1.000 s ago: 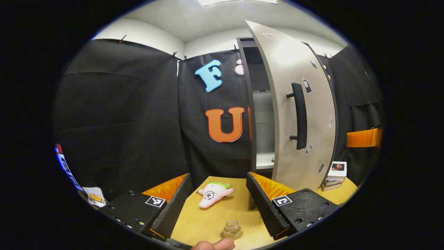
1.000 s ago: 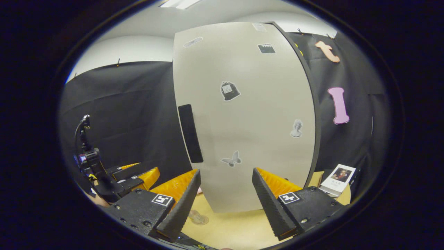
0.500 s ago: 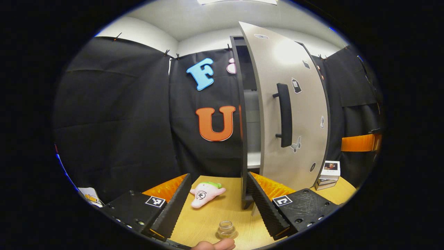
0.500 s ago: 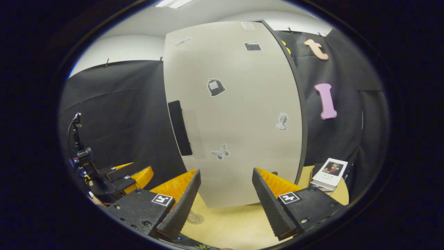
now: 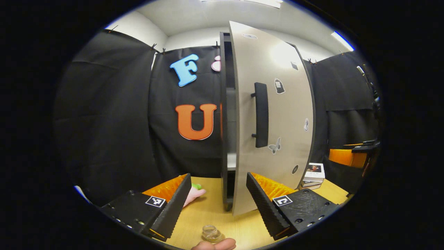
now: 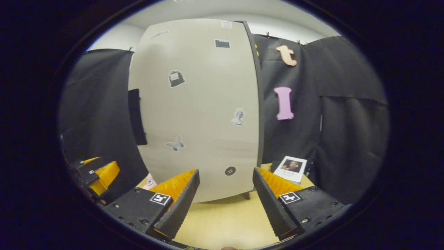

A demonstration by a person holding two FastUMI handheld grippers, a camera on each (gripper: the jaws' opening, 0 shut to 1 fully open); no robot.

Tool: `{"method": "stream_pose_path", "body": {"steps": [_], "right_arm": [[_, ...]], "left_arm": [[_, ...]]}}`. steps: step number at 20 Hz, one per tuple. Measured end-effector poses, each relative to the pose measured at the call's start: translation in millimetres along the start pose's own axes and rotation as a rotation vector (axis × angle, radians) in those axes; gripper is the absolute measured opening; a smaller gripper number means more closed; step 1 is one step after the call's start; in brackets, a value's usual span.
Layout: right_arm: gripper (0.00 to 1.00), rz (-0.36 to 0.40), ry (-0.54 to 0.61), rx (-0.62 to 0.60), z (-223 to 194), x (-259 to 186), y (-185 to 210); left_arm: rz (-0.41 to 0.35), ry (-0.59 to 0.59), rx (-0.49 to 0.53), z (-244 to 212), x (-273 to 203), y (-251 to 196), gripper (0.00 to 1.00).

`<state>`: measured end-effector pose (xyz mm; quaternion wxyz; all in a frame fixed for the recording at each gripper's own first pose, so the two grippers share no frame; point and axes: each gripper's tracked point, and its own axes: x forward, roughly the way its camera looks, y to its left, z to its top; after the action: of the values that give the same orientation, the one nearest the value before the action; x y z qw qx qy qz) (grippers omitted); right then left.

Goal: Open the cabinet door with the right hand, grasp the bottle in the cabinet with the left hand and place it on the coaster, then close the cabinet door with the right hand.

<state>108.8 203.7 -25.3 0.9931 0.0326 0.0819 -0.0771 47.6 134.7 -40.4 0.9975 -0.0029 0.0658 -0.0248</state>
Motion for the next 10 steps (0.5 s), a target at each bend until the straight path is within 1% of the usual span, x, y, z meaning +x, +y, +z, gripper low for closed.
{"method": "stream_pose_path", "body": {"steps": [1, 2, 3, 4, 6, 7, 8, 9, 10], "right_arm": [[0.94, -0.043, -0.013, -0.014, -1, 2, -2], [0.99, -0.069, -0.024, -0.034, -1, 7, -1], [0.94, -0.066, -0.041, -0.060, 1, 10, 5], [0.99, -0.053, -0.050, -0.081, 1, 12, 11], [0.99, -0.005, -0.090, -0.100, 8, 14, 22], [0.99, 0.003, -0.110, -0.110, 13, 17, 23], [0.97, 0.009, -0.106, -0.122, 14, 20, 19], [1.00, 0.024, -0.105, -0.118, 14, 23, 16], [1.00, 0.040, -0.114, -0.094, 18, 29, 14]], "left_arm": [[-0.021, -0.010, -0.004, 3, 3, -8, 1.00], [-0.039, -0.018, -0.004, 5, 6, -16, 0.96], [-0.051, -0.022, 0.002, 7, 10, -23, 0.96], [-0.065, -0.026, 0.006, 8, 12, -31, 0.96], [-0.073, -0.050, 0.019, 14, 18, -44, 0.97], [-0.062, -0.059, 0.032, 18, 22, -48, 0.96], [-0.049, -0.062, 0.043, 18, 23, -51, 0.96], [-0.033, -0.062, 0.048, 18, 24, -55, 0.96], [-0.027, -0.068, 0.048, 20, 28, -61, 0.96]]}}
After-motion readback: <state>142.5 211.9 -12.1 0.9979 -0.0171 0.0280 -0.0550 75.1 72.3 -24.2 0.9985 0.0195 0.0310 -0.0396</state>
